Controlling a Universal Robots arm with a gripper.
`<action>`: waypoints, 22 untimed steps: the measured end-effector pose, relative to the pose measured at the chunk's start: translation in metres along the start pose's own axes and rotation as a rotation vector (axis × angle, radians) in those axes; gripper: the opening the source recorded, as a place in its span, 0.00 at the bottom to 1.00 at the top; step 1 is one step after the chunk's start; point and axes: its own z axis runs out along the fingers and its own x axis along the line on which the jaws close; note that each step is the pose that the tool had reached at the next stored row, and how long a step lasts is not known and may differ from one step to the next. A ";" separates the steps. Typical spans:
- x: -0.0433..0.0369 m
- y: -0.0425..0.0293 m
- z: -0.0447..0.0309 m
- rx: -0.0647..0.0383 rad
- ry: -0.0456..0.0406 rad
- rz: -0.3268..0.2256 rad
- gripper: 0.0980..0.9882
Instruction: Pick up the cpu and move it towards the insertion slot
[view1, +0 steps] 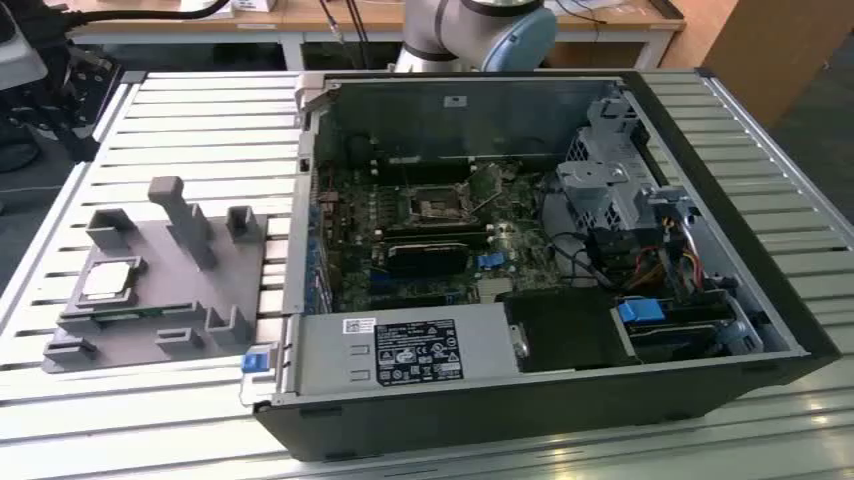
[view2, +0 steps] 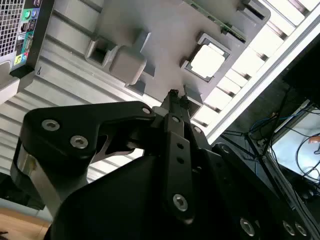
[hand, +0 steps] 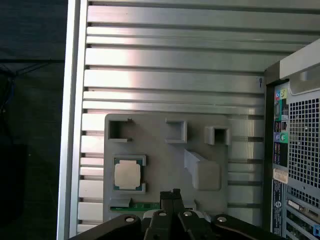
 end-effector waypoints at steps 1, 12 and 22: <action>0.0000 0.0000 0.0000 0.000 0.0000 0.000 0.01; 0.0062 0.0001 0.0000 0.000 0.0000 0.000 0.01; 0.0116 0.0002 0.0000 0.000 0.0000 0.000 0.01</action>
